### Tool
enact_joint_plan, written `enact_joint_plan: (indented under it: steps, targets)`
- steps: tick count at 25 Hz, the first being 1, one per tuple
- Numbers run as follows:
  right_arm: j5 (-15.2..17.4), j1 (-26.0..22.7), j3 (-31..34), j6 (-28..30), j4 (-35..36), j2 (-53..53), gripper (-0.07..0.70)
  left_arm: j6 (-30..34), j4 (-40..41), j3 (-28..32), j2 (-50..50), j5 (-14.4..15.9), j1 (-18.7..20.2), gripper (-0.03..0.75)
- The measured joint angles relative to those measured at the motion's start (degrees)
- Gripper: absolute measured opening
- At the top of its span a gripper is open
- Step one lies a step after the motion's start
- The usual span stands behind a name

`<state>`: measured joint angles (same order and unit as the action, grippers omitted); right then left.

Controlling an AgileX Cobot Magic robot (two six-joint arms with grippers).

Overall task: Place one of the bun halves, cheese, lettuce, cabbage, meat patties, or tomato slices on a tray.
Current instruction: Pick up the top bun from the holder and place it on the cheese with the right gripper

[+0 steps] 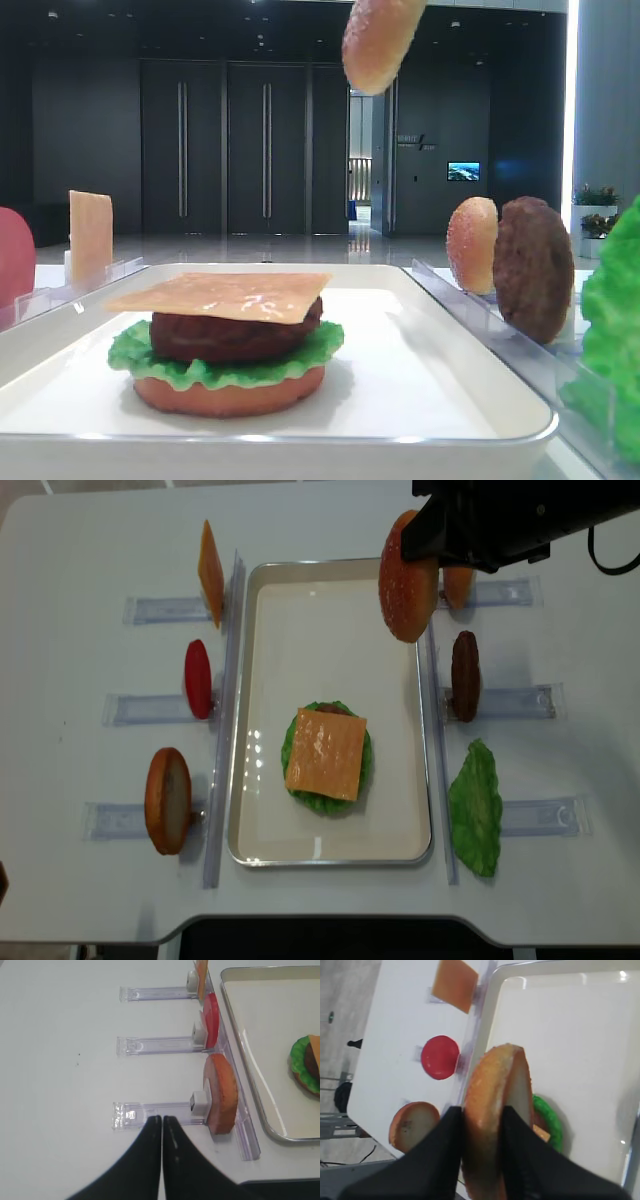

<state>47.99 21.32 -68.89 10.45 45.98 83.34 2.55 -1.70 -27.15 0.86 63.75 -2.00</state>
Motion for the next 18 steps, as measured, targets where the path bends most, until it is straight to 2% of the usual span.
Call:
enact_joint_plan:
  steps: [6, 11, 14, 18]
  targets:
    - [-3.23, 0.74, 9.10, 14.20, 16.08, -2.16, 0.171, 0.00, 0.00, 0.00, 0.00, 0.00, 0.00, -0.001]
    - [-6.04, 4.31, 14.96, 23.87, 26.47, -2.35, 0.171, 0.00, 0.00, 0.00, 0.00, 0.00, 0.00, -0.001]
    - [-7.93, 7.69, 17.98, 28.02, 30.54, -2.35, 0.171, 0.00, 0.00, 0.00, 0.00, 0.00, 0.00, -0.001]
    - [-8.18, 11.01, 18.85, 29.91, 32.45, -1.19, 0.171, 0.00, 0.00, 0.00, 0.00, 0.00, 0.00, -0.001]
